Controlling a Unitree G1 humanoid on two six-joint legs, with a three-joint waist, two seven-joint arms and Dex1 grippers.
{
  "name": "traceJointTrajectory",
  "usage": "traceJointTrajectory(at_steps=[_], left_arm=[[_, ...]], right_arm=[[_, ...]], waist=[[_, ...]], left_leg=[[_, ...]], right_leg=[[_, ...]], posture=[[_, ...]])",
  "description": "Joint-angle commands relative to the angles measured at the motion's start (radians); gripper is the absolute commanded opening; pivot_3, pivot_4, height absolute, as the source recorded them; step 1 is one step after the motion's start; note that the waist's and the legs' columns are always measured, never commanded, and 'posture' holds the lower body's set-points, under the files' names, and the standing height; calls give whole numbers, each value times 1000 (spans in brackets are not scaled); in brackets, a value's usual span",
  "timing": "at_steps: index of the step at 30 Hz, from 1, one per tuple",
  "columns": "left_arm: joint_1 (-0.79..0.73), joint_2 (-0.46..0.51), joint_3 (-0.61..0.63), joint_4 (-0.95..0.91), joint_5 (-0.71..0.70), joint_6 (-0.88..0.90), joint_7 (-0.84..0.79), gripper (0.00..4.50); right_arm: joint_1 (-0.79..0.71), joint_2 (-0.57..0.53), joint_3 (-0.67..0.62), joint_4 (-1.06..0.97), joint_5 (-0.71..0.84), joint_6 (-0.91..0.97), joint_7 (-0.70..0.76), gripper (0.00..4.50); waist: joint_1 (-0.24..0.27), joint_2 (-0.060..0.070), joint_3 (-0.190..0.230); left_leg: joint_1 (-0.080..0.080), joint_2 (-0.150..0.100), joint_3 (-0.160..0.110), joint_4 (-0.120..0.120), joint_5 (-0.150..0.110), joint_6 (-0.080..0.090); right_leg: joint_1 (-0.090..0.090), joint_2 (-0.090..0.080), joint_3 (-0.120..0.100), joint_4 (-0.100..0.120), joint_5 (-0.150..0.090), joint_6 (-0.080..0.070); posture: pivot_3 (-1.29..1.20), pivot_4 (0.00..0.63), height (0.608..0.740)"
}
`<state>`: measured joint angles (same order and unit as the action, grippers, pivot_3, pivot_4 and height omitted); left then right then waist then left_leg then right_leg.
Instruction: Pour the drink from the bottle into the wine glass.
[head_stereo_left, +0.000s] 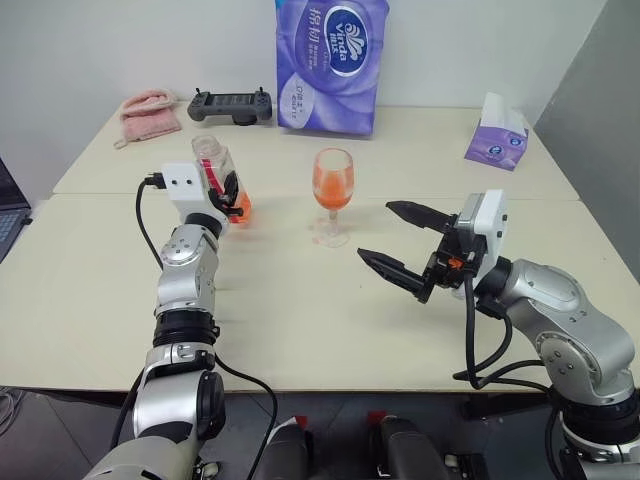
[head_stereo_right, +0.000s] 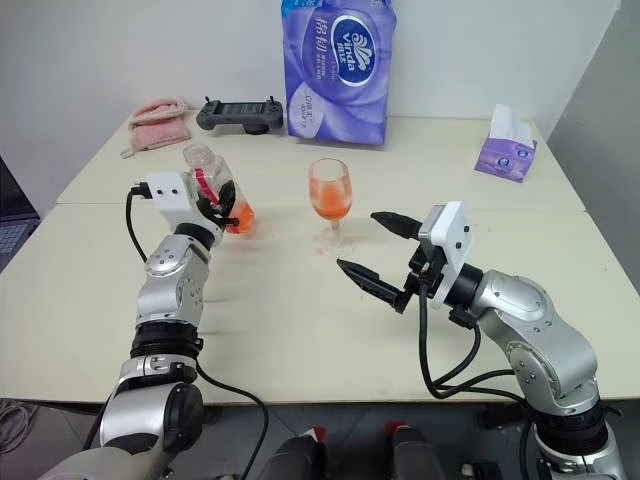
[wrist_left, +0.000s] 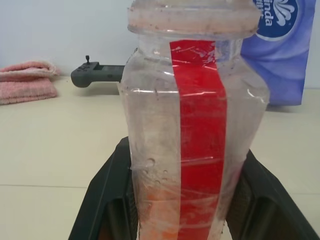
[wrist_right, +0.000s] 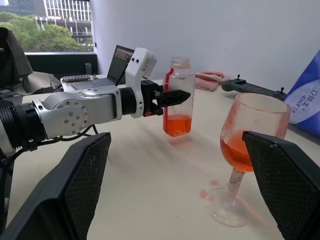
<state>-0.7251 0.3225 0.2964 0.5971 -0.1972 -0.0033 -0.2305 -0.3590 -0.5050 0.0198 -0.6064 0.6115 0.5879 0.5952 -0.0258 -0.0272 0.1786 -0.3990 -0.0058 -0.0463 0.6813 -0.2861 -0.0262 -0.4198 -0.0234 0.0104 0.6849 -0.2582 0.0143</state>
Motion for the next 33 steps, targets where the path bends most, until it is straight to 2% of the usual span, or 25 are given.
traceJointTrajectory(at_steps=[1,9,16,17,18,25,27,30,33], left_arm=[[-39,34,11,70,-2,-75,-20,1752],[-82,48,-2,236,7,-155,-42,1752],[-59,43,-32,226,25,-160,-50,4034],[-49,42,-35,213,25,-153,-52,4326],[-38,40,-37,198,24,-146,-52,4420],[95,31,-58,-9,18,-26,-38,4420],[190,21,-67,-156,9,41,-30,4420],[325,1,-70,-374,-10,173,-2,4420],[450,-45,-107,-608,-17,347,52,4420]], right_arm=[[-14,0,-16,-36,13,0,-12,4500],[-9,-1,-20,-13,-3,-6,-18,4500],[-10,-10,-28,-24,6,14,-33,4500],[-8,-12,-28,-26,6,15,-34,4500],[-6,-14,-28,-29,8,17,-35,4500],[43,-35,-39,-60,8,42,-45,4500],[102,-48,-72,-77,8,78,-86,4500],[171,-36,-125,-112,8,141,-183,4500],[232,14,-130,-132,-77,186,-345,4500]], waist=[[0,0,0],[1,-1,-1],[0,-1,-1],[0,-1,-1],[0,-1,-1],[0,-1,-1],[0,-1,-1],[1,-1,-2],[4,-1,-3]], left_leg=[[0,0,0,0,0,1],[0,0,0,0,-2,3],[0,0,0,0,-2,3],[0,0,0,0,-2,3],[0,0,0,0,-2,3],[0,0,-1,0,-2,3],[0,0,0,0,-2,3],[0,1,0,-1,-2,3],[0,1,0,-1,-2,3]], right_leg=[[0,0,0,0,0,0],[0,0,-2,0,0,0],[0,0,-1,0,0,0],[0,0,-1,0,0,0],[0,0,-1,0,0,0],[0,0,0,0,0,0],[0,-1,1,0,0,0],[0,-4,1,-1,0,0],[1,-4,1,0,0,0]], posture=[[0,150,740],[0,150,740],[0,150,740],[0,150,740],[0,150,740],[0,150,740],[0,150,740],[0,150,740],[0,150,740]])
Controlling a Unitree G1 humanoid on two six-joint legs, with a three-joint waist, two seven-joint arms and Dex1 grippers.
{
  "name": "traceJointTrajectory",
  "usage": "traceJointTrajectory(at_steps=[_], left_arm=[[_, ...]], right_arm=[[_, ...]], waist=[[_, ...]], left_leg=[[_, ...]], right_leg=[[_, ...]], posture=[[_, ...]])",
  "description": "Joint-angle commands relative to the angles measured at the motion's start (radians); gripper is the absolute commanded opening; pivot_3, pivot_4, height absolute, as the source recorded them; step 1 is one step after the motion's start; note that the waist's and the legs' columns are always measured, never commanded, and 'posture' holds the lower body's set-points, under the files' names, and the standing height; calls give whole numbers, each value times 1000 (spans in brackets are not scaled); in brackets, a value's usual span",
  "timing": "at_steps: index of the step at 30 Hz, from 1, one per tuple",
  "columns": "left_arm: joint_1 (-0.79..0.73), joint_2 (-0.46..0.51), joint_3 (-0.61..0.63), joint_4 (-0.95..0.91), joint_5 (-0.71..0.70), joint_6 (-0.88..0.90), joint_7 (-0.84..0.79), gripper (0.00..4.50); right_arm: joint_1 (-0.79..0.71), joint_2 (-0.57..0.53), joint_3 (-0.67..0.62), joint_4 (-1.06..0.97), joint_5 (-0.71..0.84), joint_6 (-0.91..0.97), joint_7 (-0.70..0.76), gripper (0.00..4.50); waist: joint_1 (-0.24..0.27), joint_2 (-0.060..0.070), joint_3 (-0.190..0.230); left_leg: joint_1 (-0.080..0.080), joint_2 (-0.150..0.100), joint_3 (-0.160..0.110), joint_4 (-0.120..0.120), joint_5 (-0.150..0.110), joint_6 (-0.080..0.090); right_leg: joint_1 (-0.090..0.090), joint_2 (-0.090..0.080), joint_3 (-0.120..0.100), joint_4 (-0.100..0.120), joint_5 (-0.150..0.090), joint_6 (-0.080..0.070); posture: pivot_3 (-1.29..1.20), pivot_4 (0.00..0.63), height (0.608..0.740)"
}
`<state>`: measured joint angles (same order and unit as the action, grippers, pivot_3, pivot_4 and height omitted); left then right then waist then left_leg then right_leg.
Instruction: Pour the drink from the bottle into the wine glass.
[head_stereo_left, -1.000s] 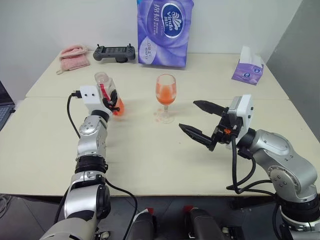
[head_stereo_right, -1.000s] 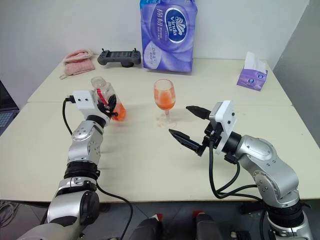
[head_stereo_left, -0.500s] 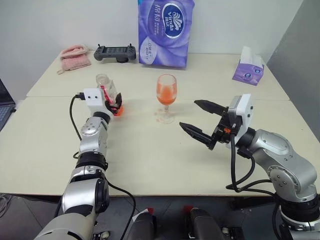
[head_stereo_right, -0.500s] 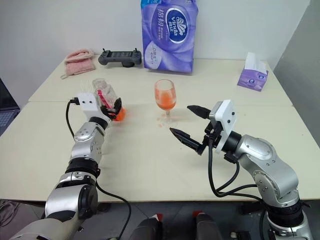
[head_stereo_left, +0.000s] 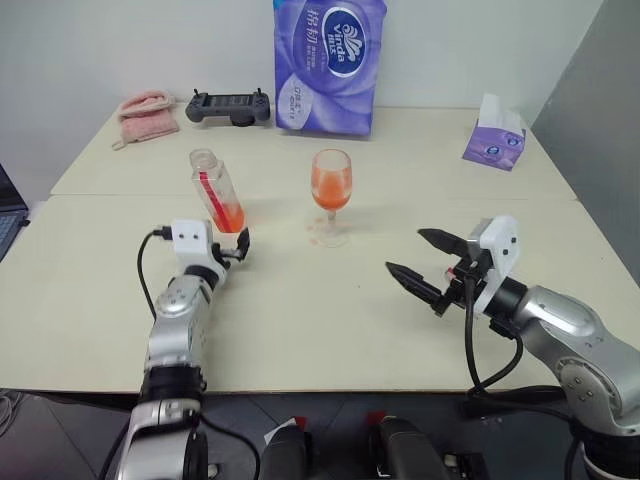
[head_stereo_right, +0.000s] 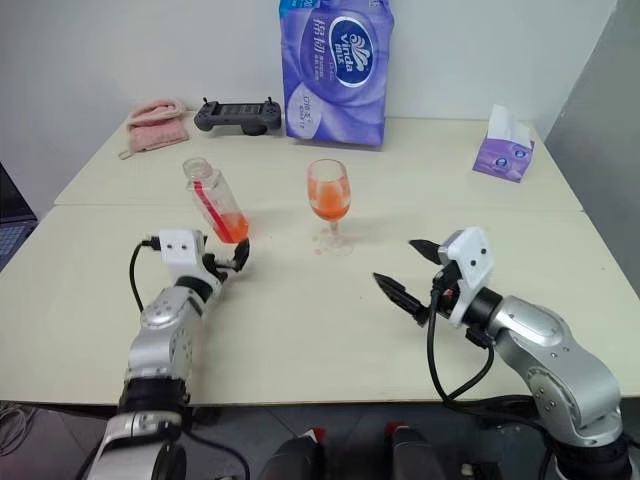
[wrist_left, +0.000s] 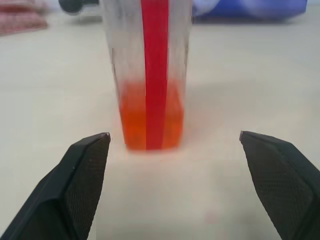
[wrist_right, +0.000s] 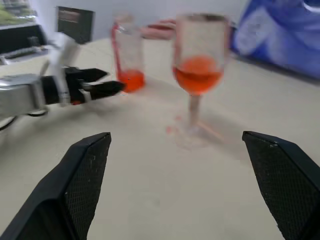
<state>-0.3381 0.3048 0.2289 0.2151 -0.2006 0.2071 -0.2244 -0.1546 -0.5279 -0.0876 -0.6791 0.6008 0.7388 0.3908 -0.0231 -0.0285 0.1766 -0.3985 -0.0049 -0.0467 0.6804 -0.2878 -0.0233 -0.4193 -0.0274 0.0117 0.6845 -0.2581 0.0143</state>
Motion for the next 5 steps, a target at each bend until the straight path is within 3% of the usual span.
traceJointTrajectory(at_steps=[1,5], left_arm=[[93,-45,-59,-296,-5,171,62,4420],[132,-83,-104,-441,24,254,111,4420]], right_arm=[[37,62,-12,-51,-117,51,-213,4500],[45,134,22,-28,-259,77,-374,4500]], waist=[[1,0,-2],[7,0,-4]], left_leg=[[0,0,0,0,0,0],[0,-1,1,0,0,0]], right_leg=[[0,0,0,0,0,0],[0,0,0,0,0,0]], posture=[[0,150,740],[0,150,740]])
